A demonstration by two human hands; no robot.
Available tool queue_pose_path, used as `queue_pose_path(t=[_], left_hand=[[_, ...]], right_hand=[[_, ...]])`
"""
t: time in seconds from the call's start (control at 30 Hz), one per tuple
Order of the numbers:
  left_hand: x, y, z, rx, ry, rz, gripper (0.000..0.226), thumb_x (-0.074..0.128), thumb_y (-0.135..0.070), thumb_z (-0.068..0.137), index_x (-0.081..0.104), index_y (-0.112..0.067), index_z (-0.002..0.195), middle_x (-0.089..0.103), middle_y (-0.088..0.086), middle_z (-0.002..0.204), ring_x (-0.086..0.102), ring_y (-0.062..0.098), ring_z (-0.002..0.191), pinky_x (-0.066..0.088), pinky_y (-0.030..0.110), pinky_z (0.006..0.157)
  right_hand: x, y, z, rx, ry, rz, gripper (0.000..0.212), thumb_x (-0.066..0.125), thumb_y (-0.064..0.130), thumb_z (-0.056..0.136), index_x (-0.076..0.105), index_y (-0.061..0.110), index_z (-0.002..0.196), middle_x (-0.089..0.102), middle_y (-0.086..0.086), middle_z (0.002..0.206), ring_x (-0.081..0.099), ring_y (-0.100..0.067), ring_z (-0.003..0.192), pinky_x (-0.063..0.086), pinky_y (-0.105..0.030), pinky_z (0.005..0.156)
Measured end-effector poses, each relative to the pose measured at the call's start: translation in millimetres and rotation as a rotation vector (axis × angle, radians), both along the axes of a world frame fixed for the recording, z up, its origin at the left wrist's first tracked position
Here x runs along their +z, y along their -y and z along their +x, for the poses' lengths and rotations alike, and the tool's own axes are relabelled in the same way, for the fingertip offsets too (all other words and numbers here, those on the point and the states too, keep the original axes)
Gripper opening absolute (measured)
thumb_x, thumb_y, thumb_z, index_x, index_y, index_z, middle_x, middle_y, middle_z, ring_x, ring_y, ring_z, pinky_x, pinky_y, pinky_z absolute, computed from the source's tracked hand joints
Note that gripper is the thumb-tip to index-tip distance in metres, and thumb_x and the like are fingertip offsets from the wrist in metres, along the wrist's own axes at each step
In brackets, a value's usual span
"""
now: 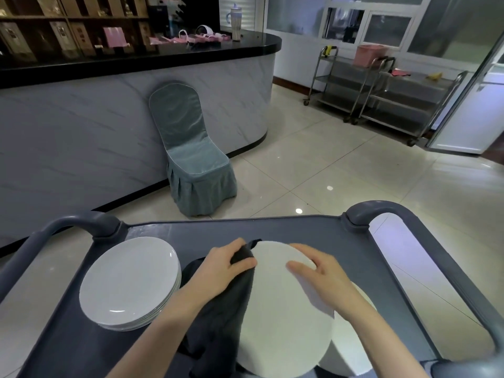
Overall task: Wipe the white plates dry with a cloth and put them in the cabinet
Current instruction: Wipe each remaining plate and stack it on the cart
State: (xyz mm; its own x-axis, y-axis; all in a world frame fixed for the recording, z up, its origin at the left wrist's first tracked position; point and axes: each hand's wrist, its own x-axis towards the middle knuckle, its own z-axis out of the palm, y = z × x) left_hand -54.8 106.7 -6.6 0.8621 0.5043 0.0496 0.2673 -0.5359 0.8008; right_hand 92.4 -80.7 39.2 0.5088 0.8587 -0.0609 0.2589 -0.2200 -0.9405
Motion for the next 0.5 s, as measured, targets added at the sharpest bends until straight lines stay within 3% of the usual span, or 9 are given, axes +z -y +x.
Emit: queue_pose_path(t=[0.07, 0.13, 0.2, 0.27, 0.33, 0.4, 0.5], left_hand=[[1.7, 2.0, 3.7, -0.079, -0.017, 0.037, 0.022, 0.065, -0.041, 0.09, 0.05, -0.046, 0.075, 0.06, -0.025, 0.073, 0.055, -0.005, 0.069, 0.037, 0.009, 0.063], [0.3, 5.0, 3.6, -0.013, 0.042, 0.014, 0.024, 0.065, -0.038, 0.091, 0.051, -0.044, 0.072, 0.06, -0.022, 0.07, 0.055, -0.004, 0.068, 0.039, 0.009, 0.064], [-6.8, 9.8, 0.5, 0.191, 0.152, -0.085, 0.031, 0.063, -0.029, 0.094, 0.052, -0.042, 0.068, 0.059, -0.02, 0.066, 0.052, -0.004, 0.064, 0.04, 0.009, 0.064], [-15.5, 20.8, -2.5, 0.443, 0.234, -0.26, 0.026, 0.059, -0.029, 0.096, 0.057, -0.034, 0.071, 0.063, -0.016, 0.068, 0.056, 0.0, 0.07, 0.043, 0.013, 0.068], [-25.1, 35.0, -0.6, 0.646, 0.26, -0.55, 0.017, 0.056, -0.035, 0.098, 0.067, -0.025, 0.089, 0.07, -0.011, 0.085, 0.064, 0.013, 0.09, 0.051, 0.03, 0.086], [-28.4, 44.4, 1.8, 0.748, 0.249, -0.729, 0.027, 0.055, -0.039, 0.098, 0.067, -0.017, 0.107, 0.071, -0.001, 0.103, 0.064, 0.021, 0.103, 0.051, 0.043, 0.098], [-24.1, 36.7, -1.9, 0.769, 0.249, -0.625, 0.026, 0.054, -0.036, 0.098, 0.064, -0.013, 0.093, 0.07, 0.006, 0.094, 0.065, 0.027, 0.096, 0.051, 0.048, 0.095]], right_hand=[[-4.5, -7.3, -1.8, 0.054, 0.115, -0.068, 0.028, 0.065, 0.015, 0.094, 0.071, 0.036, 0.113, 0.07, 0.026, 0.112, 0.062, 0.006, 0.108, 0.046, -0.017, 0.094], [-3.1, -7.7, -0.9, 0.027, 0.108, -0.038, 0.03, 0.066, 0.015, 0.094, 0.072, 0.04, 0.109, 0.07, 0.028, 0.111, 0.063, 0.007, 0.107, 0.046, -0.014, 0.09], [-1.5, -4.1, 2.3, -0.061, -0.021, 0.09, 0.034, 0.064, 0.011, 0.094, 0.074, 0.041, 0.104, 0.073, 0.022, 0.11, 0.066, 0.003, 0.104, 0.048, -0.01, 0.083], [-6.4, -5.4, -2.9, -0.255, -0.172, 0.249, 0.035, 0.062, 0.006, 0.094, 0.076, 0.036, 0.103, 0.075, 0.012, 0.107, 0.07, -0.005, 0.101, 0.053, -0.015, 0.079], [-19.5, -14.6, -19.4, -0.525, -0.326, 0.371, 0.031, 0.059, 0.004, 0.094, 0.075, 0.029, 0.105, 0.076, 0.006, 0.106, 0.071, -0.013, 0.1, 0.055, -0.027, 0.084], [-32.9, -21.1, -36.8, -0.713, -0.39, 0.392, 0.029, 0.057, 0.007, 0.097, 0.072, 0.03, 0.106, 0.075, 0.008, 0.104, 0.07, -0.012, 0.1, 0.053, -0.031, 0.086], [-39.2, -14.4, -37.5, -0.623, -0.263, 0.273, 0.028, 0.059, 0.013, 0.097, 0.063, 0.039, 0.106, 0.071, 0.02, 0.101, 0.067, 0.0, 0.093, 0.049, -0.021, 0.075]])
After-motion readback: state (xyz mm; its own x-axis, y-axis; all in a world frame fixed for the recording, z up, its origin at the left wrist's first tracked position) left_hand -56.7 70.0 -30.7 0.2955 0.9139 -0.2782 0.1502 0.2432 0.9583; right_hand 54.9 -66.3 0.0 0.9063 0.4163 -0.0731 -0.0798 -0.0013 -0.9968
